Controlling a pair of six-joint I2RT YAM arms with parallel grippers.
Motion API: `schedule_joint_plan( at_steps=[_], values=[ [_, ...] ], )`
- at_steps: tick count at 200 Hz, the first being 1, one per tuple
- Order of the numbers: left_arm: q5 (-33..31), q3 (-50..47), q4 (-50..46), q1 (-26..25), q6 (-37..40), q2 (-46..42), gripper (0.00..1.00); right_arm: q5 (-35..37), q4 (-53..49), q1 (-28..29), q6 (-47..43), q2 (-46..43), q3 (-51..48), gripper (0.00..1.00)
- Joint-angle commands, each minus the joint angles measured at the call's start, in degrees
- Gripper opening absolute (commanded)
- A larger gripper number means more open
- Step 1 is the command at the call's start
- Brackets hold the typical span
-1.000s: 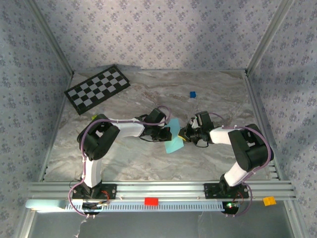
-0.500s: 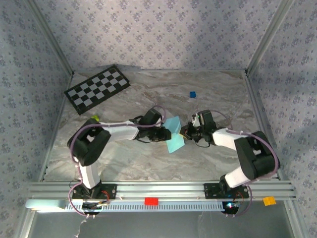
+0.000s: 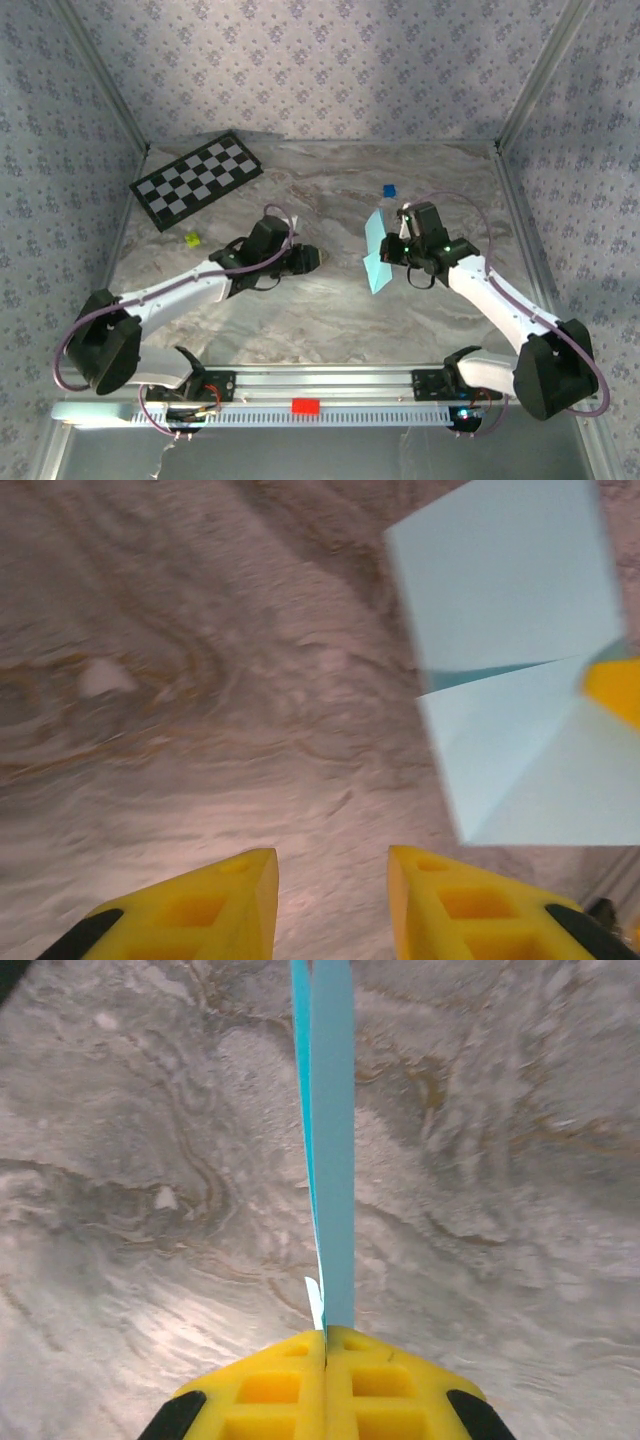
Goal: Fold a paper plane with a square sheet of paper (pick it up from the middle)
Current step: Turn over the paper at the center of the table.
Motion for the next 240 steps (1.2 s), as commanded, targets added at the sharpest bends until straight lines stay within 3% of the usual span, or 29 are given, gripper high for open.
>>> schedule_joint_plan(
  at_steps=[1, 94, 126, 200, 240],
  values=[
    [-3.94, -2.62, -2.28, 0.93, -0.85, -4.45, 0.34, 13.24, -11.83, 2.70, -3.24, 0.00, 4.85, 0.02],
    [-6.95, -8.44, -7.89, 6.16, -4.33, -15.31, 0.33, 40.06, -26.49, 16.84, -3.63, 11.70, 17.68, 0.02],
    [-8.12, -10.85, -8.69, 8.22, -6.01, -19.89, 0.33, 44.59, -29.74, 19.76, -0.40, 19.37, 22.18, 0.02],
    [-11.76, -14.40, -13.08, 10.83, -9.17, -29.81, 0.34, 45.15, -31.16, 26.97, 5.73, 36.71, 29.91, 0.02],
    [-14.99, -14.18, -16.66, 11.12, -10.16, -33.00, 0.33, 35.53, -25.31, 29.86, 2.82, 42.89, 33.50, 0.05]
  ],
)
